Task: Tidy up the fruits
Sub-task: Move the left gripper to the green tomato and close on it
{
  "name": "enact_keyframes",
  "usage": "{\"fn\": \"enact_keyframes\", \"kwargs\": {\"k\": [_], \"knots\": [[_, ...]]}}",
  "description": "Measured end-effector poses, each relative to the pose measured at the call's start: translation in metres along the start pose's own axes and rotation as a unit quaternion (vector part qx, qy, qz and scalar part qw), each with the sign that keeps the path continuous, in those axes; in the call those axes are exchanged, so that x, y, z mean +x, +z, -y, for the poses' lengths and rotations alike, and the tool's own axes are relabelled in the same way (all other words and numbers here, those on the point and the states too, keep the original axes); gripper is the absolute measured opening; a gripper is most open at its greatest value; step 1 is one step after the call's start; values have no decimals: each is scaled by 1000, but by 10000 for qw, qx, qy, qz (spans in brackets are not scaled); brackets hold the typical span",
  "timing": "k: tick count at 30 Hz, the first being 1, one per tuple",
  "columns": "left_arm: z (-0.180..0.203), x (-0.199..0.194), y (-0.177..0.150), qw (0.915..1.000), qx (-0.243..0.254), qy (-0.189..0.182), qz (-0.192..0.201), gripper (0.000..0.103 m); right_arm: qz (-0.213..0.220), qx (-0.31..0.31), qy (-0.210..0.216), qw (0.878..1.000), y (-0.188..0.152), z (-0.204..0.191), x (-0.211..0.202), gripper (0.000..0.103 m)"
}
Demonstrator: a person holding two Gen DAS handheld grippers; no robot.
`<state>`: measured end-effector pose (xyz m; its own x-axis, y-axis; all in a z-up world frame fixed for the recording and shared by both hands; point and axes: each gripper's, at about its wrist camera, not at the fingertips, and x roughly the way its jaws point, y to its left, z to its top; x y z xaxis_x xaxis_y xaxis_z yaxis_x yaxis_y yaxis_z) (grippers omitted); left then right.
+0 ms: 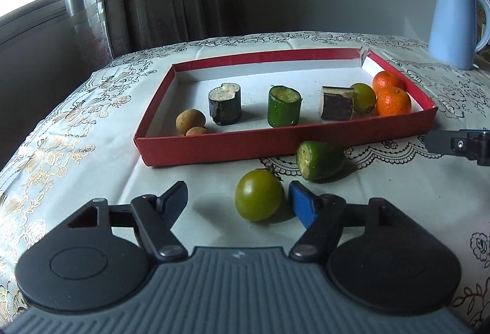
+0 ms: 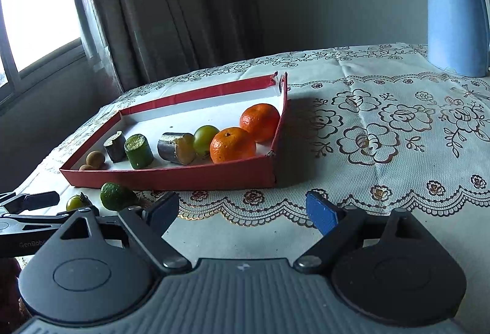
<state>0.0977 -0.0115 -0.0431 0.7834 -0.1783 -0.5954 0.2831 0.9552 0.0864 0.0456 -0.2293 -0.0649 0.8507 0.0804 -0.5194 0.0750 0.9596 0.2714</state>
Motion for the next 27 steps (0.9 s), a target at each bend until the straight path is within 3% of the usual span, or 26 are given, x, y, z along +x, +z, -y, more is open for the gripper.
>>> {"fn": "enact_keyframes", "kwargs": {"k": [8, 13, 19, 22, 27], "knots": [[8, -4, -3, 9997, 162, -129, 119, 40, -127, -82, -108, 9998, 0, -3, 4, 90], [15, -5, -4, 9992, 353, 16, 183, 39, -231, -227, -239, 9992, 0, -8, 7, 90], [13, -5, -4, 9994, 282, -16, 176, 39, -457, -828, -666, 9933, -2, -28, 15, 91], [12, -5, -4, 9995, 272, -27, 173, 39, -506, -1075, -1004, 9878, -3, -36, 19, 100], [11, -6, -5, 9995, 234, -108, 183, 32, -533, -1018, -979, 9885, -3, -33, 18, 100]]}}
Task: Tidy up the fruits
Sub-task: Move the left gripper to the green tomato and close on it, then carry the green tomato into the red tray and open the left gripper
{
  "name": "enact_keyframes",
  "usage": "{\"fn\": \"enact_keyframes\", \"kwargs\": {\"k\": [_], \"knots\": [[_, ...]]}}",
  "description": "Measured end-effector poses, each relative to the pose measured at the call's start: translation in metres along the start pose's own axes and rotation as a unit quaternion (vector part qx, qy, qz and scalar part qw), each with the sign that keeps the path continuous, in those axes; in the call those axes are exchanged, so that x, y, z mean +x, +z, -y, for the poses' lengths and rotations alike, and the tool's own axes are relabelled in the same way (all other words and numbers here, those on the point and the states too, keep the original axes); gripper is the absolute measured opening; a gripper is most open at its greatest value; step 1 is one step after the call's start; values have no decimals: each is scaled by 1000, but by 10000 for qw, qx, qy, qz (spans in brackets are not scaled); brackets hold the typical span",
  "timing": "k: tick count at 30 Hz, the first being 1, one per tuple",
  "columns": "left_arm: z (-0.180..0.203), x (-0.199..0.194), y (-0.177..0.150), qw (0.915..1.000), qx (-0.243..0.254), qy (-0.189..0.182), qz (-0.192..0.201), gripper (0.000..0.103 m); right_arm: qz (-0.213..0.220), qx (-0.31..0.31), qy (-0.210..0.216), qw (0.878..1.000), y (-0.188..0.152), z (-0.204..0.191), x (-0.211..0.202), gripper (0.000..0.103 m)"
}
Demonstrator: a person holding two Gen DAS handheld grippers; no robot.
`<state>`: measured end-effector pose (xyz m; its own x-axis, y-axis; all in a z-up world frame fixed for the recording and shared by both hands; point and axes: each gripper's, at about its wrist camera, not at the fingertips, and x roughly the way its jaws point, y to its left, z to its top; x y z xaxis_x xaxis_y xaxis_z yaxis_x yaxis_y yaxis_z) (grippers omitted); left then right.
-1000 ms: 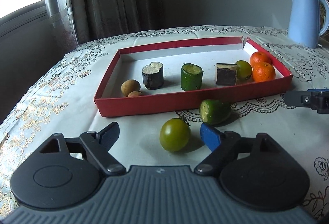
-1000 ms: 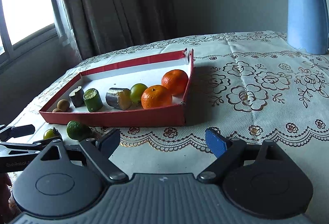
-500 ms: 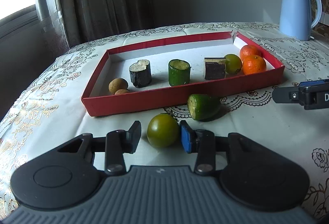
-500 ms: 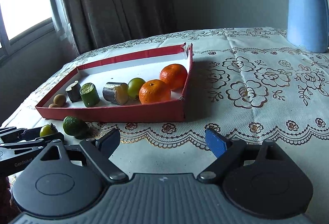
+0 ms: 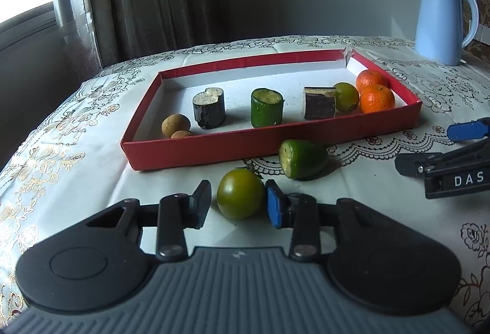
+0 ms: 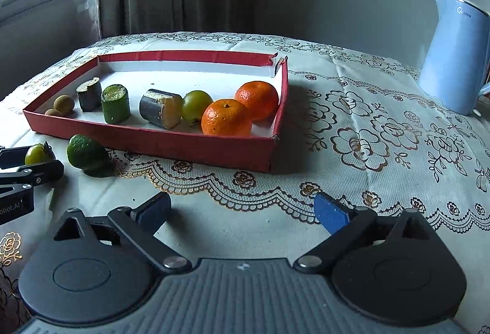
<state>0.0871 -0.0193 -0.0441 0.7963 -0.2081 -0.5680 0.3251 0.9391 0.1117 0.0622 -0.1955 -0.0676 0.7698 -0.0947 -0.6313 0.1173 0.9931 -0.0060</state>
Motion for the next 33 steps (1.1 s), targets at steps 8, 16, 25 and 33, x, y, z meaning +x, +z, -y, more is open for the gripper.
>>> {"fn": "enact_keyframes", "kwargs": {"k": [8, 16, 25, 33], "knots": [[-6, -3, -1, 9998, -168, -94, 50, 30, 0, -2, -10, 10000, 0, -1, 0, 101], [-6, -11, 11, 9998, -141, 27, 143, 30, 1, -4, -11, 10000, 0, 0, 0, 101], [-4, -5, 50, 9988, -83, 337, 353, 30, -34, 86, 63, 9999, 0, 2, 1, 101], [-1, 20, 62, 9991, -192, 336, 188, 30, -23, 115, 89, 9999, 0, 3, 1, 101]]}}
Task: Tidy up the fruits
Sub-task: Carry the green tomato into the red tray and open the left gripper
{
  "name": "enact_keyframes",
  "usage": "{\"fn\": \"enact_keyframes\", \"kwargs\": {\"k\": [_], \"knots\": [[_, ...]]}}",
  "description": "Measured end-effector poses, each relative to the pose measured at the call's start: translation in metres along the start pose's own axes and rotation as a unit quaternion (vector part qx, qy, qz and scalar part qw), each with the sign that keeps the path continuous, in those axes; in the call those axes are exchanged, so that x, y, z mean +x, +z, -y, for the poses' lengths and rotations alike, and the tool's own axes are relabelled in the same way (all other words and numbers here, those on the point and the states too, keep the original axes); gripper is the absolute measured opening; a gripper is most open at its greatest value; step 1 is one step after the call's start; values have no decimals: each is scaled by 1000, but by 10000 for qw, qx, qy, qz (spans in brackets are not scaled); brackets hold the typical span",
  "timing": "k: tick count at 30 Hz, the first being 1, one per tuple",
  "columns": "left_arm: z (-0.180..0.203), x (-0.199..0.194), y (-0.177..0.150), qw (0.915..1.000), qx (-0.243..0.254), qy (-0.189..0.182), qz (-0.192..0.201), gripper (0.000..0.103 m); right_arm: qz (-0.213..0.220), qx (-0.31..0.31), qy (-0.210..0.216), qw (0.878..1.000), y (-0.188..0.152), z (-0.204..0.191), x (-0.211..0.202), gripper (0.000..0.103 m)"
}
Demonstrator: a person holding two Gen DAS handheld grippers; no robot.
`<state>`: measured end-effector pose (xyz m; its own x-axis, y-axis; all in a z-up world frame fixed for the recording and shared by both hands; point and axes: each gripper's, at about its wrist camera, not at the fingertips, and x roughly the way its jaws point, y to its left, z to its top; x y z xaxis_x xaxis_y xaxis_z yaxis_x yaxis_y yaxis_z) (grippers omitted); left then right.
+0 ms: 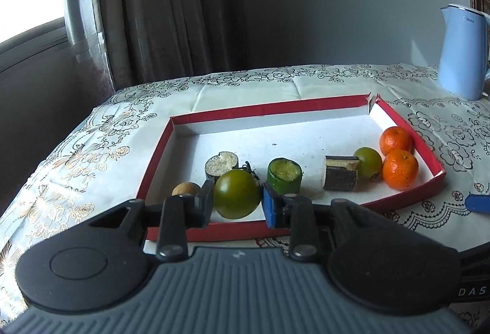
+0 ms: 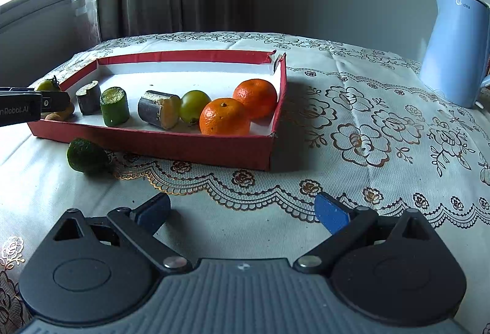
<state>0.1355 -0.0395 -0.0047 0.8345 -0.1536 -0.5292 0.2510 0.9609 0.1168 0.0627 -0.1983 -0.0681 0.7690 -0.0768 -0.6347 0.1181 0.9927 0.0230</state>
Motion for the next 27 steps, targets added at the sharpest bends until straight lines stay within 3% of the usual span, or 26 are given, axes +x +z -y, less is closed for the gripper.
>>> {"fn": "enact_keyframes", "kwargs": {"k": [15, 27], "knots": [[-1, 40, 11, 9995, -195, 13, -228, 30, 33, 110, 115, 9999, 1, 3, -1, 103], [1, 48, 10, 9998, -150, 79, -68, 31, 35, 118, 119, 9999, 1, 4, 0, 103]]}}
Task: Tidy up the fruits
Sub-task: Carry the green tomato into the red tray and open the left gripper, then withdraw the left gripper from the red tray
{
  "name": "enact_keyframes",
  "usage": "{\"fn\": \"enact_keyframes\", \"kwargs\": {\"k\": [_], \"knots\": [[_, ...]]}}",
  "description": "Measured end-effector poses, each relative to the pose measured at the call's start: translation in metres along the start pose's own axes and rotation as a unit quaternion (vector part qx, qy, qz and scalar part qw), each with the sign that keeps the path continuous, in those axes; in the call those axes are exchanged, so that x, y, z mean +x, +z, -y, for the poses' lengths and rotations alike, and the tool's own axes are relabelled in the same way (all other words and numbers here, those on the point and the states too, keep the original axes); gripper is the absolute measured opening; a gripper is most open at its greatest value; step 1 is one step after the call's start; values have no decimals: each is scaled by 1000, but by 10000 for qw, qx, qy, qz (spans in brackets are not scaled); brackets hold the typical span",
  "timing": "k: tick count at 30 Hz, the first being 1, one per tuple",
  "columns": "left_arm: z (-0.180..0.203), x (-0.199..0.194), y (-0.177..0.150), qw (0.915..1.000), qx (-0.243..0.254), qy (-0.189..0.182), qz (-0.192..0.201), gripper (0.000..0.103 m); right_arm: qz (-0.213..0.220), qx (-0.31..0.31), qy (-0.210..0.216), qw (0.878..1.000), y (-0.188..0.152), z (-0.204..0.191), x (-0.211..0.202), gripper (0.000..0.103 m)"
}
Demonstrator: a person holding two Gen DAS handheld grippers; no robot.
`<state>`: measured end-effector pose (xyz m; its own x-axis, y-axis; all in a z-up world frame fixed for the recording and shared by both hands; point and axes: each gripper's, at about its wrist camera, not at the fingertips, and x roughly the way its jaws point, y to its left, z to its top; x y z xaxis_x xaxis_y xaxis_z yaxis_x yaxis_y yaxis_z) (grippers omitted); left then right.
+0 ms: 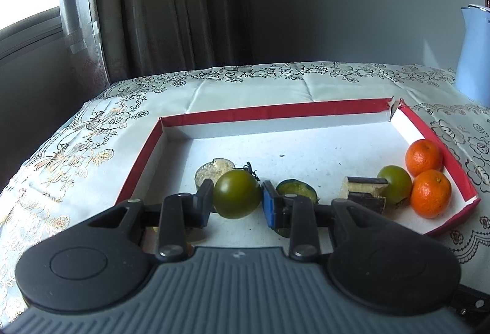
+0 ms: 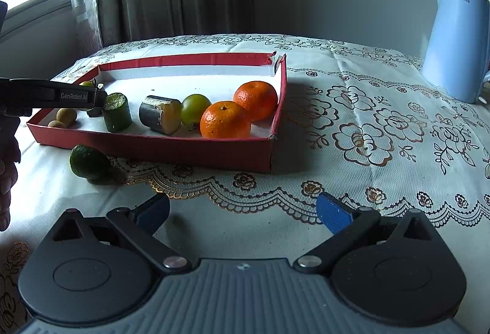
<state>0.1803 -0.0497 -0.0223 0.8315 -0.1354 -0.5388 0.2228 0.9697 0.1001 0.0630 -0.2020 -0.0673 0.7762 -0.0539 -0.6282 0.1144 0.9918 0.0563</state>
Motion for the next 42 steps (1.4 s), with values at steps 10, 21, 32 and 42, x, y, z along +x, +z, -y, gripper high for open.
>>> {"fn": "enact_keyframes", "kwargs": {"k": [10, 21, 32, 42], "knots": [[-8, -2, -5, 9998, -141, 140, -78, 58, 23, 62, 47, 10000, 1, 2, 0, 103], [-24, -74, -29, 9996, -85, 123, 224, 103, 52, 151, 118, 9998, 0, 5, -1, 103], [-58, -79, -77, 9977, -569, 256, -256, 103, 53, 126, 72, 9999, 0, 4, -2, 102], [-66, -69, -81, 9946, -735, 273, -683, 103, 373, -308, 23, 9988, -4, -13, -15, 102]]}}
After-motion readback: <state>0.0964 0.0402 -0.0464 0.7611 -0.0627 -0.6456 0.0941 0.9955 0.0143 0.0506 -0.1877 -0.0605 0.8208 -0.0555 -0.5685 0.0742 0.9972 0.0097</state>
